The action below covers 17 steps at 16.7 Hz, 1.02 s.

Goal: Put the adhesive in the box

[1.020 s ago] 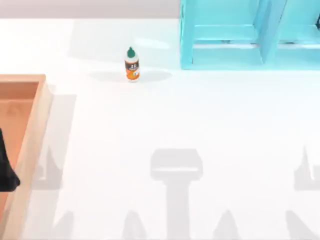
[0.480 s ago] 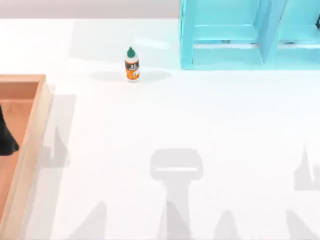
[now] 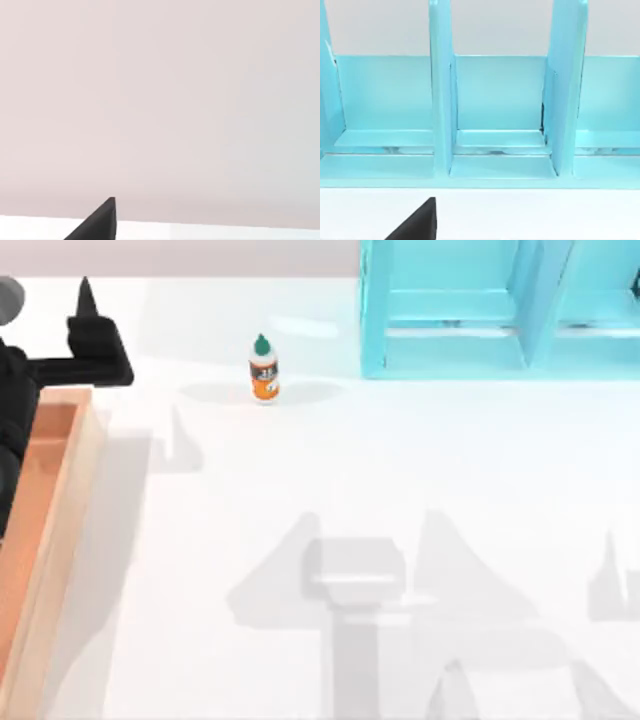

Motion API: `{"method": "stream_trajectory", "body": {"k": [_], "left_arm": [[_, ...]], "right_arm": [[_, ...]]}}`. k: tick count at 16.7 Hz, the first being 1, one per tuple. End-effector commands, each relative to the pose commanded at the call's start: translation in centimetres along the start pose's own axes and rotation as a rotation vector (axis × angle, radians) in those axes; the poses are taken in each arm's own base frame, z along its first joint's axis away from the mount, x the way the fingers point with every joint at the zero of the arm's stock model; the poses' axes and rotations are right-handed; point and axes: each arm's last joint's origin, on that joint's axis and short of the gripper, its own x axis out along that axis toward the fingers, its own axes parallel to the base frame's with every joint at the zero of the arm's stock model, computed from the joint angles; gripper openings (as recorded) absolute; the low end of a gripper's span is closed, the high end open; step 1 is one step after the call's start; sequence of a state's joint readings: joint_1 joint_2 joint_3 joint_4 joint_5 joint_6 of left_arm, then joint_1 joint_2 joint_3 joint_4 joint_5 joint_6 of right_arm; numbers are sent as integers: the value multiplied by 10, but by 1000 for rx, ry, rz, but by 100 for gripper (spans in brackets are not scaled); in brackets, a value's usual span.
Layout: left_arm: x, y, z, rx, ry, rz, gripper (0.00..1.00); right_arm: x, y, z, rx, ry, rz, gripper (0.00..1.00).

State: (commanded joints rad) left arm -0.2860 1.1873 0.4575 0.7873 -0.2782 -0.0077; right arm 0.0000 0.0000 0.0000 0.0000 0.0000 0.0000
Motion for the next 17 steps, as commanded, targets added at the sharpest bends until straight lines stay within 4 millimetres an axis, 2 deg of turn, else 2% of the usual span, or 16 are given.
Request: {"method": "stream_trajectory", "body": {"k": [3,7,10,13,15,17], "left_arm": [[44,-35,-28,-4,3,-5,100],[80,-82,-94,-1,21,-10,100],[87,-109,-152,7,39,-13,100],[82,-126,-202,16,52,-17,100],[77,-133,-226,19,54,-19,100],[74,-137,-240,19,53,-21,100]], "right_arm": [[0,0,0,0,0,0,100],[0,0,0,0,0,0,100],[0,0,0,0,0,0,100],[0,0,0,0,0,0,100],[0,0,0,0,0,0,100],[0,0,0,0,0,0,100]]}}
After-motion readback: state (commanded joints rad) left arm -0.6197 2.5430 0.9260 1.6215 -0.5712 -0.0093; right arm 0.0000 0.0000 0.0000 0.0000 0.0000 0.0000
